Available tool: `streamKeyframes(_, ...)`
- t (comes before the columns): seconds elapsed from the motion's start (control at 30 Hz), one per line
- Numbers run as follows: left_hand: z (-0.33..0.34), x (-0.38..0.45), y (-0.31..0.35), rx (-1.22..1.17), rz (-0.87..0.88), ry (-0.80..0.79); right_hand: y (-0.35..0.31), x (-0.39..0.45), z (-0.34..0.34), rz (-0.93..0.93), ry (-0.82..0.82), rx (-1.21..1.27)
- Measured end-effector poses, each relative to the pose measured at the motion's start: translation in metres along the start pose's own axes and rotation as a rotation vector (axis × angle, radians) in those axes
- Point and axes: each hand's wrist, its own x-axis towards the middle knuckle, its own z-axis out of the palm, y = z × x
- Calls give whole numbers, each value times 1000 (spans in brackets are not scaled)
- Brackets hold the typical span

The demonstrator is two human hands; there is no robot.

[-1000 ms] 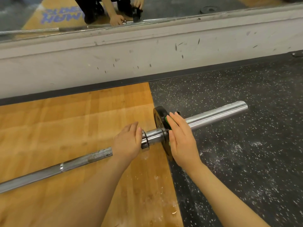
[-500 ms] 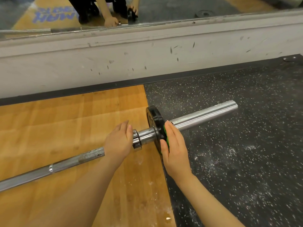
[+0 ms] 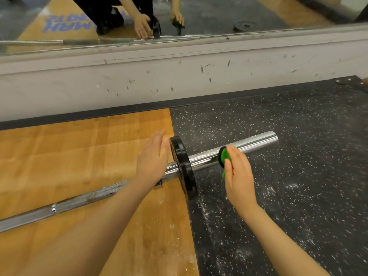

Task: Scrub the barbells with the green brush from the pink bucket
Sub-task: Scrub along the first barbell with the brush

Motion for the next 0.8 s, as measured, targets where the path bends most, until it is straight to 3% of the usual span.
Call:
streamKeyframes(0.23,15,7,23,145,77,-65,-6,16,0,-89,-146,-83)
streamKeyframes(0.4,28,-10,24,257,130,29,-4,22,2,-165,-184,-139)
streamKeyframes(0.6,28,-40,28,166,209,125,-13,26,13,-291,-314,-240)
streamKeyframes(0.8,35,-51,23,140,239,114,-18,11,20,-401,-491,-238)
